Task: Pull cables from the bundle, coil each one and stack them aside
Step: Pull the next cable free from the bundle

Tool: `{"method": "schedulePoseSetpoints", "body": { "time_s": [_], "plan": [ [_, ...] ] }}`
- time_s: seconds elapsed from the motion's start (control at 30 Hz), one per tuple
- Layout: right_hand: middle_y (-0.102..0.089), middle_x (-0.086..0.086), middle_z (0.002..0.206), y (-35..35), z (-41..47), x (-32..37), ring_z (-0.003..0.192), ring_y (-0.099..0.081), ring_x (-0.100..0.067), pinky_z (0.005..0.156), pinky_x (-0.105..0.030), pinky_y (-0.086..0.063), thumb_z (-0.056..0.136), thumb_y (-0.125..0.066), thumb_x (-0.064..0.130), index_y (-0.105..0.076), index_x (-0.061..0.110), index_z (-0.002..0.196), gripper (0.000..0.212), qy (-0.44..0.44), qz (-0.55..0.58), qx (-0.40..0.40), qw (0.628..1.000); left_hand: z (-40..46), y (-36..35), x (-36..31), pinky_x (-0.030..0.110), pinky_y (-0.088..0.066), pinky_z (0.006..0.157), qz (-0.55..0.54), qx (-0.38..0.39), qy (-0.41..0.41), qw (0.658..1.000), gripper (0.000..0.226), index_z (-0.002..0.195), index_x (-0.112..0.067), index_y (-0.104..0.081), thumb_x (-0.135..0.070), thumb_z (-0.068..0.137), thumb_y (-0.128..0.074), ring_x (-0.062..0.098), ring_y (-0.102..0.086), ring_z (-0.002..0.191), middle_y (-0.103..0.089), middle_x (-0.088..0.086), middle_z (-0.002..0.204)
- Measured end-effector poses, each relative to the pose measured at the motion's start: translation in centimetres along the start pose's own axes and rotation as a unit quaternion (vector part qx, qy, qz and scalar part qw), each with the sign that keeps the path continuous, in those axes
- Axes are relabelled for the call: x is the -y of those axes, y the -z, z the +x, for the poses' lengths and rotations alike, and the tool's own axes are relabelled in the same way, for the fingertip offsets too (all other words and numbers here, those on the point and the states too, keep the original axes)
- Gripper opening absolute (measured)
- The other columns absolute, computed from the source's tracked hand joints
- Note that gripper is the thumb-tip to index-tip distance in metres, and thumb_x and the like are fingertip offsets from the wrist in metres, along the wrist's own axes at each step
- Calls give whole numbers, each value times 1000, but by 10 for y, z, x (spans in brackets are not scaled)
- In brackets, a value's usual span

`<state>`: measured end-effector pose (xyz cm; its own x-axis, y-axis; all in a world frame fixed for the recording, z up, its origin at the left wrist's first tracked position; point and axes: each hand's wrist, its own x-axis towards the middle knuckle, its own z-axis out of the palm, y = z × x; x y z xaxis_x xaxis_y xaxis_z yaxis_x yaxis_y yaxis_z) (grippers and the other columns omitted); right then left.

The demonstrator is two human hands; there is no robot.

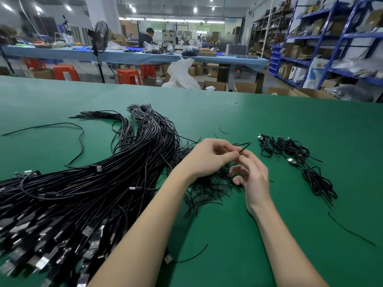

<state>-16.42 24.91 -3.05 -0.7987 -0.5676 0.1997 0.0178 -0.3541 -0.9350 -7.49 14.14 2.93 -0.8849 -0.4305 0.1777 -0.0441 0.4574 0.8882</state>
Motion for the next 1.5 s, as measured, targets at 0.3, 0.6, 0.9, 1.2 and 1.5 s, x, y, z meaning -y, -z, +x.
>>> {"method": "schedulePoseSetpoints", "body": {
  "time_s": [0.3,0.6,0.9,1.2,1.5],
  "plan": [
    [-62,11,87,5,2,10,55,-50,-4,43,-15,-36,100,-62,26,-78,29,95,17,-10,98,-117,988,-6,33,1,19,-40,68,228,175,80,954,3,91,-35,-75,-36,89,-73,-6,-54,63,-64,-23,69],
    [-53,5,90,28,12,17,56,-52,-4,47,-18,-40,104,-54,29,-75,23,106,22,-30,157,-204,966,-4,44,19,17,-44,71,231,86,100,964,13,93,-34,-76,-45,90,-71,1,-61,79,-69,-16,86],
    [-62,9,69,41,14,17,45,-44,-2,39,-16,-28,101,-56,39,-71,20,88,27,-39,-50,-183,981,-1,30,27,19,-51,55,-78,-25,133,988,15,90,-9,-77,-22,92,-71,9,-58,57,-64,2,77],
    [-64,18,88,19,5,24,75,-58,-5,67,-21,-48,88,-67,30,-63,32,100,12,232,-293,-77,924,-2,32,19,26,-51,73,65,35,86,994,13,89,-32,-77,-44,90,-70,9,-58,69,-68,-2,77],
    [-74,18,74,37,11,51,74,-68,5,66,-3,-42,94,-69,37,-74,34,84,11,64,-453,159,875,-3,39,17,25,-47,87,180,-96,-21,979,14,98,-37,-75,-45,87,-73,1,-63,94,-71,-17,94]
  ]
}}
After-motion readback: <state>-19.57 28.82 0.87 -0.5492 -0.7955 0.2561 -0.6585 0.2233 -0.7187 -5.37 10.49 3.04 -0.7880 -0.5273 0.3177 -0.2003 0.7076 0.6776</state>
